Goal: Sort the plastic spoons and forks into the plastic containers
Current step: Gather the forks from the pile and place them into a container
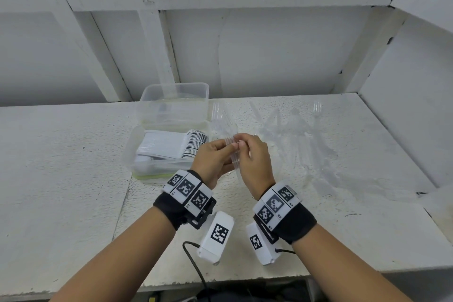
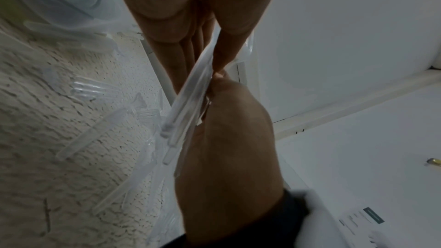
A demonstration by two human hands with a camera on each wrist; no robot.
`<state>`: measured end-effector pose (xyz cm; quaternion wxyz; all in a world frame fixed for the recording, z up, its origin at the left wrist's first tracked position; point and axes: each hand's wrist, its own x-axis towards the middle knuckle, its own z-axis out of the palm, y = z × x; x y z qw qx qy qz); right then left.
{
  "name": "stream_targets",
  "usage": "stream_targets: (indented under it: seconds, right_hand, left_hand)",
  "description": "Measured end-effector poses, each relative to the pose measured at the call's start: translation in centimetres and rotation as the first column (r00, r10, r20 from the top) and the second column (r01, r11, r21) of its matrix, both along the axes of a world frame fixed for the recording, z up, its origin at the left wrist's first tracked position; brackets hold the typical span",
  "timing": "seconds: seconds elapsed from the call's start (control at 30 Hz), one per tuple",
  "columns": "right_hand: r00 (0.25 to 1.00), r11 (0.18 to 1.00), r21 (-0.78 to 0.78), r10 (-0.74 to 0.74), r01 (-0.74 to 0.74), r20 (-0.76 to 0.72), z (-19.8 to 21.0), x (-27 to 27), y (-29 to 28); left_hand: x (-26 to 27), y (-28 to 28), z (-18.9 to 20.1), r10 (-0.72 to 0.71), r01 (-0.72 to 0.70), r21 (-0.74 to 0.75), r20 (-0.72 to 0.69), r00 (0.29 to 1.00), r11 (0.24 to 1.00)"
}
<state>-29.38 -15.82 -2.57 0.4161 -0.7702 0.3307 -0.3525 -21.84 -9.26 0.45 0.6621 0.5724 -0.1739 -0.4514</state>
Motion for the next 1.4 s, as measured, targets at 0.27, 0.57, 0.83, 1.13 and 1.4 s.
stream_targets:
  seconds: [0.27,0.57,0.83,1.13,1.4]
  right_hand:
    - [0.999,0.999,-0.013,-0.032,0.032,0.019,-0.5,0.4,0.1]
    - [0.973,0.987,-0.128,-0.125,0.102,-0.193,0.8,-0.3,0.0]
    - [0.956,0.981,-0.166,0.045,-0.096,-0.291,0.9,-0.6,0.5]
    - [0.951,0.954,0.218,0.248,-0.207,-0.186,1.8,-1.4,-0.1]
    - [0.923,0.978,0.077,0.207,-0.192,-0.325,1.1,-1.3,-0.2]
  left_hand:
    - [0.1,-0.1,-0.4,0.037,-0.036,0.013,-0.013,0.999,0.999]
    - [-0.1,-0.2,-0.7,0.069,-0.071,0.028,0.08,0.994,0.997]
    - [0.6,0.0,-0.2,0.012,-0.012,-0.006,-0.041,0.999,1.0]
    - [1.1,-0.2,-0.7,-0.09,0.09,0.029,0.015,0.996,0.996]
    - [0.9,-0.3,-1.0,-0.084,0.074,0.072,0.149,0.985,0.995]
